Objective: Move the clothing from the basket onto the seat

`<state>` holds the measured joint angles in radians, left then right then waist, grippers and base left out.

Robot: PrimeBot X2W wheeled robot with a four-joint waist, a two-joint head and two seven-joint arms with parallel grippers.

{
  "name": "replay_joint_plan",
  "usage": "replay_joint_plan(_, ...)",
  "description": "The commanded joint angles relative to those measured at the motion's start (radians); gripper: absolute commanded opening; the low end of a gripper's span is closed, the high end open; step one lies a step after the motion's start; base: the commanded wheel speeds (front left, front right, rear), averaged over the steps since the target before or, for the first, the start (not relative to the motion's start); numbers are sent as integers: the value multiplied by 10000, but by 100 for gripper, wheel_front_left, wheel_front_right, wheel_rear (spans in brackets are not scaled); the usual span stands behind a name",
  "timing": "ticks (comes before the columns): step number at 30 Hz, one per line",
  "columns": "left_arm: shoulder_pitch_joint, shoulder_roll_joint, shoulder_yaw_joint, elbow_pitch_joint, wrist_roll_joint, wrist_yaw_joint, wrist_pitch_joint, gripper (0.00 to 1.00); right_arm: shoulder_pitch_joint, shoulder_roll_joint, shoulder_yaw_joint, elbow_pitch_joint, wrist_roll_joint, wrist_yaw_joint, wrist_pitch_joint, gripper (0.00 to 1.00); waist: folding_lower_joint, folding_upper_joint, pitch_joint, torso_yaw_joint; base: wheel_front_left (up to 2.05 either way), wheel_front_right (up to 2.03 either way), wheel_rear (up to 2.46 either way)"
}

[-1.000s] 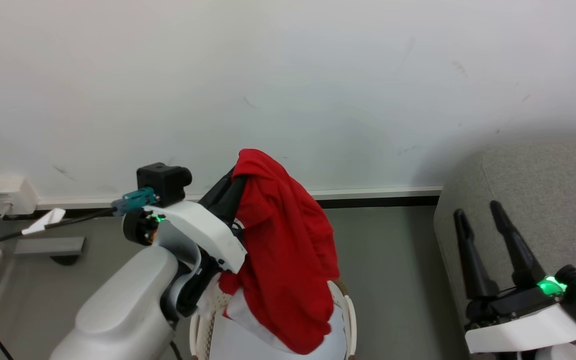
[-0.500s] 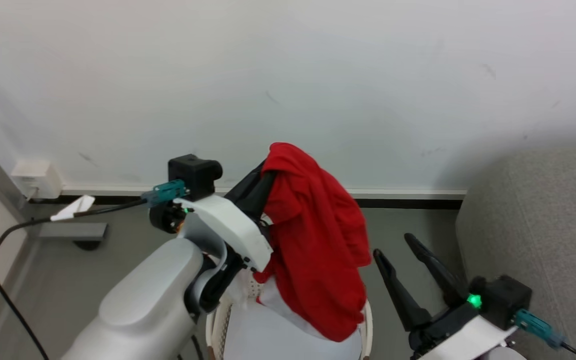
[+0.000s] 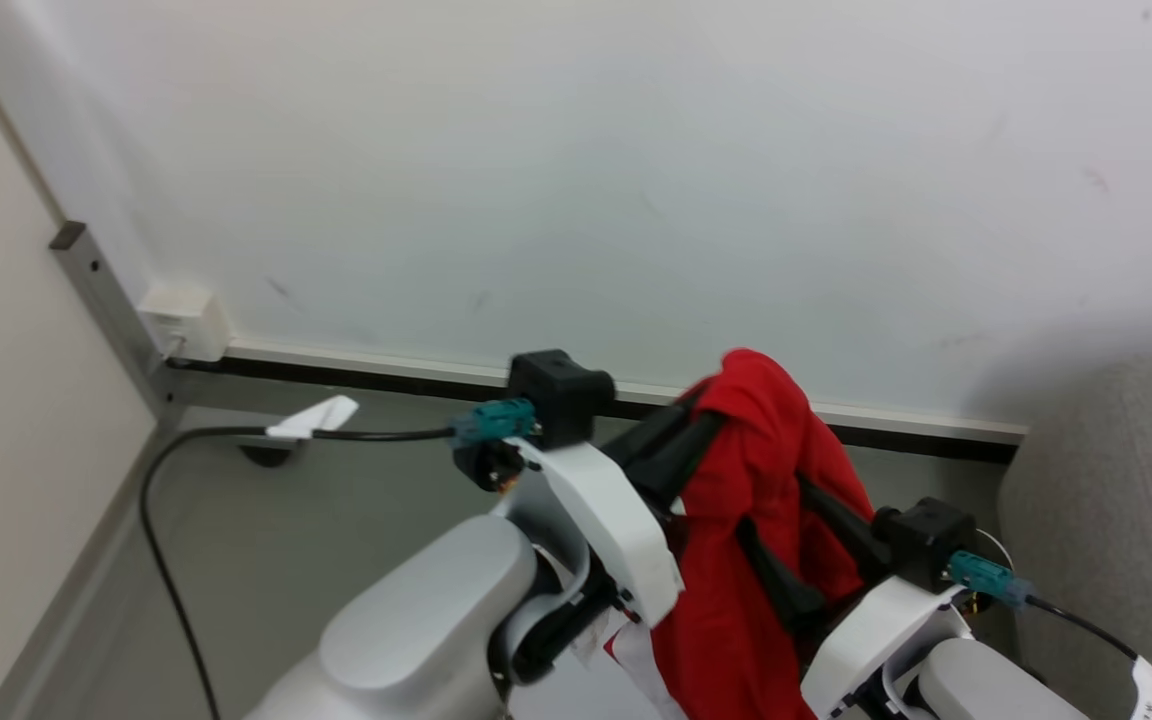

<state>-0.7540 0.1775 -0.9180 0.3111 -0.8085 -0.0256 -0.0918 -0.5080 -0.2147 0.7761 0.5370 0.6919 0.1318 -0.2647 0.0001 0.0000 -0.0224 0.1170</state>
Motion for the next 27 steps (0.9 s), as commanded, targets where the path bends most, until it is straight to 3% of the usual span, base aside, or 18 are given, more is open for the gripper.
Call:
replay_joint_plan(1,81,-61,-42,-87,-15,-55,20,0,-158,64,124,140,121,-21,8,100,-1,0,-48,220,0,0,0)
replay_joint_plan(7,32,-432,-490,-89,-15,-319,261,0,-828,327,1066,1085,695,-21,7,100,-1,0,-104,786,0,0,0)
replay_joint_plan(13,60,-592,-677,41,-132,-442,329,0,-1352,714,937,2032,933,-21,7,100,-1,0,-114,1118,0,0,0)
replay_joint_plan(14,57,-582,-672,79,-151,-438,321,0,-1388,749,890,2112,937,-21,7,93,-1,0,-113,1143,0,0,0)
replay_joint_plan(15,51,-569,-665,108,-162,-437,311,0,-1428,778,839,2172,945,-21,7,49,-1,0,-110,1161,0,0,0)
replay_joint_plan(16,50,-550,-641,141,-179,-426,293,0,-1458,796,792,2211,931,-21,7,21,-1,0,-107,1172,0,0,0)
replay_joint_plan(17,40,-519,-619,184,-175,-409,267,0,-1465,809,750,2218,892,-21,7,0,-1,0,-103,1174,0,0,0)
replay_joint_plan(27,125,-212,-252,790,-365,-213,-52,0,-897,637,300,1483,681,-21,4,0,-1,0,-83,836,0,0,0)
